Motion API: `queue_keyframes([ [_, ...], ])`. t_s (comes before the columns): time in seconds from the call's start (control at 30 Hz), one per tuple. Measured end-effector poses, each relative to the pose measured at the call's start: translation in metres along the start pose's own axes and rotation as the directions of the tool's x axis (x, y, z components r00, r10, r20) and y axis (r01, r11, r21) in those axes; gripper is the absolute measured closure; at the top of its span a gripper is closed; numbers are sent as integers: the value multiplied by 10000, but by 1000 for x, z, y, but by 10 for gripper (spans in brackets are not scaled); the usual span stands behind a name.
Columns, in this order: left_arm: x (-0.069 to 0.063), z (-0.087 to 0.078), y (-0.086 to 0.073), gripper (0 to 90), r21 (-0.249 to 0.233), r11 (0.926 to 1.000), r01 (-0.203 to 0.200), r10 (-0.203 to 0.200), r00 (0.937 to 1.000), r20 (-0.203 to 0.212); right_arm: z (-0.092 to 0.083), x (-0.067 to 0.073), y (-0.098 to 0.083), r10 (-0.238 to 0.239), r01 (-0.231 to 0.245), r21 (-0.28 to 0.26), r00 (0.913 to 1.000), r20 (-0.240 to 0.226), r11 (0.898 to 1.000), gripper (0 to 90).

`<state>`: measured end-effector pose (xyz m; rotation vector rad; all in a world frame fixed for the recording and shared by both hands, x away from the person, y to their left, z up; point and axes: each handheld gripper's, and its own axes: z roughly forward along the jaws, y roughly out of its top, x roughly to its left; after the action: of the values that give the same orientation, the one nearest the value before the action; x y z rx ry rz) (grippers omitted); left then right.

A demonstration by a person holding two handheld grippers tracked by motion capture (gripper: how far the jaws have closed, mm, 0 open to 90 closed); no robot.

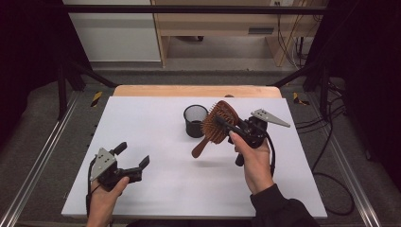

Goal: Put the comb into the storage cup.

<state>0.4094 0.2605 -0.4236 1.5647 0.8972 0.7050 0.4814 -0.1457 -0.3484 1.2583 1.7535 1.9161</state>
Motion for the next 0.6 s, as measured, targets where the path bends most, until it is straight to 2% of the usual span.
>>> queue_keyframes([
  [0.17, 11, -12, -4, 28, -11, 10000, -14, 14, 9997, -227, 0, -1, 4, -28, 27, 43, 10000, 59, 10000, 521],
  [0.33, 17, -13, -7, 28, 17, 9999, 145, -143, 9978, -651, 1, -2, 9, -142, 142, 51, 9998, 138, 9999, 521],
  [0.6, 18, -11, -9, 28, 93, 9999, 75, -68, 9977, -681, 0, -5, 20, -275, 272, 85, 9990, 360, 9996, 520],
])
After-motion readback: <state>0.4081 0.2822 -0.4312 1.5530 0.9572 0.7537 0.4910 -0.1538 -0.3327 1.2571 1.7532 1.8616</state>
